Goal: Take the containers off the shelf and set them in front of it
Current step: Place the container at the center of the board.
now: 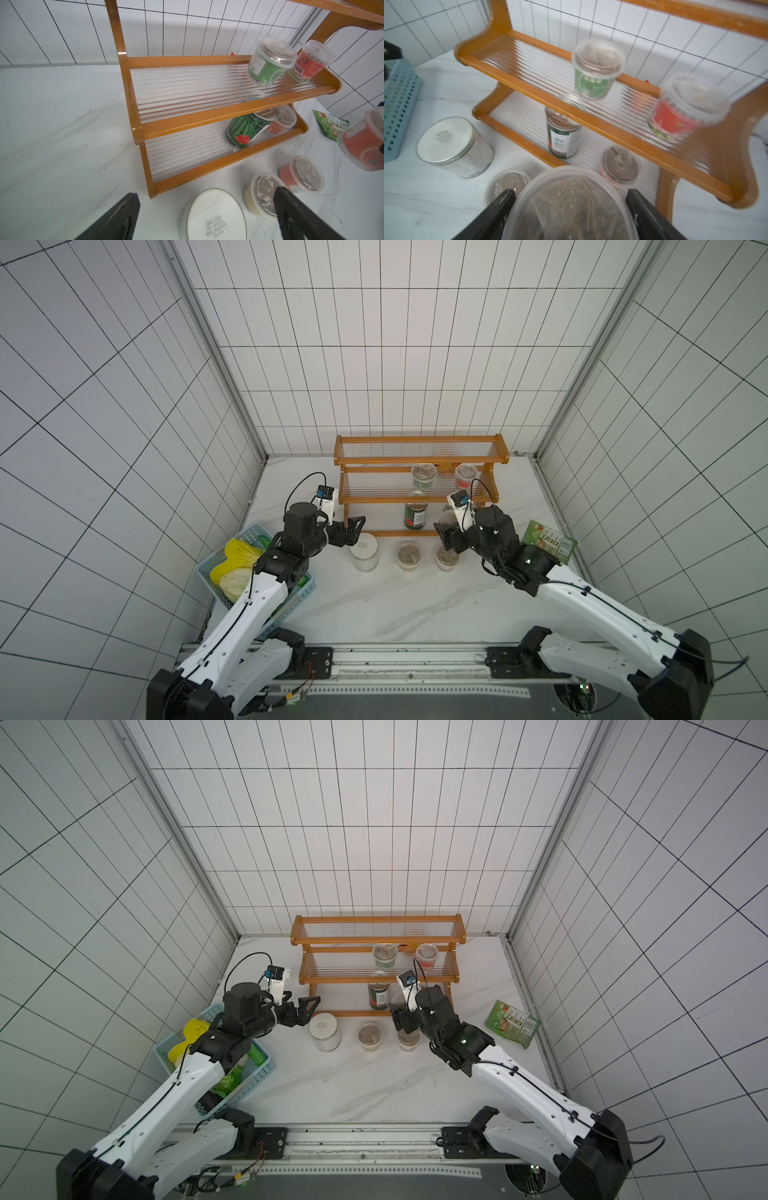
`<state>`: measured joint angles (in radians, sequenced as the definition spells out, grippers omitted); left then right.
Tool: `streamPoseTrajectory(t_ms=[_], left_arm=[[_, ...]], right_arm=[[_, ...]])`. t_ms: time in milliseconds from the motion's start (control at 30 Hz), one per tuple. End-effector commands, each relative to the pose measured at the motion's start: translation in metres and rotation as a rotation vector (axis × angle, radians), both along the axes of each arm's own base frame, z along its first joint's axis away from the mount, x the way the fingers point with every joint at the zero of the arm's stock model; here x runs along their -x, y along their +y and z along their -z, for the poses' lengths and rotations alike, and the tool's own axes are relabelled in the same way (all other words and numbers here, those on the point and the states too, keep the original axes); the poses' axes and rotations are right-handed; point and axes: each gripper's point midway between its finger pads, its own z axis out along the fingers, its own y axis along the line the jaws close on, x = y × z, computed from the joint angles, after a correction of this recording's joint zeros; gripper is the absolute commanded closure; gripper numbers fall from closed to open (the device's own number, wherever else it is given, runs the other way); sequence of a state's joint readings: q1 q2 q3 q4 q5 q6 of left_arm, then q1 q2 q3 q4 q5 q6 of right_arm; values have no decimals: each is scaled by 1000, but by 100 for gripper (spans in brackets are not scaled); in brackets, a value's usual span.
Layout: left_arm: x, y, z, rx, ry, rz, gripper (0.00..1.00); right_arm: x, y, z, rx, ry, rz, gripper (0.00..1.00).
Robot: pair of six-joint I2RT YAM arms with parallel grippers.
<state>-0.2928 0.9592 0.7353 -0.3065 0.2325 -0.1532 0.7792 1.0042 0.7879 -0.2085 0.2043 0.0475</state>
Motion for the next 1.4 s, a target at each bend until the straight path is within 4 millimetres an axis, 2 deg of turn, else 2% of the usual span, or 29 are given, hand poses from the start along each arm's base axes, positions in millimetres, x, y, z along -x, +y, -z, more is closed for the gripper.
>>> streamPoseTrajectory(t_ms=[0,100,300,700,967,1367], left_arm=[[-1,-6,-5,25,-20,31,1],[-1,-9,-5,32,-20,45,1],[0,-15,-8,44,-23,75,1],[0,-19,-10,52,-22,93,1],[0,-24,-12,51,-25,106,2],[-5,-37,-13,42,-27,134,2]], right_arm=[[1,-49,23,23,55,190,28],[-1,-74,43,-1,97,291,29],[-1,-94,80,28,131,385,30],[-19,-100,134,-46,190,489,30],[-24,-98,156,-28,216,488,28],[-20,-107,157,-20,217,535,15]])
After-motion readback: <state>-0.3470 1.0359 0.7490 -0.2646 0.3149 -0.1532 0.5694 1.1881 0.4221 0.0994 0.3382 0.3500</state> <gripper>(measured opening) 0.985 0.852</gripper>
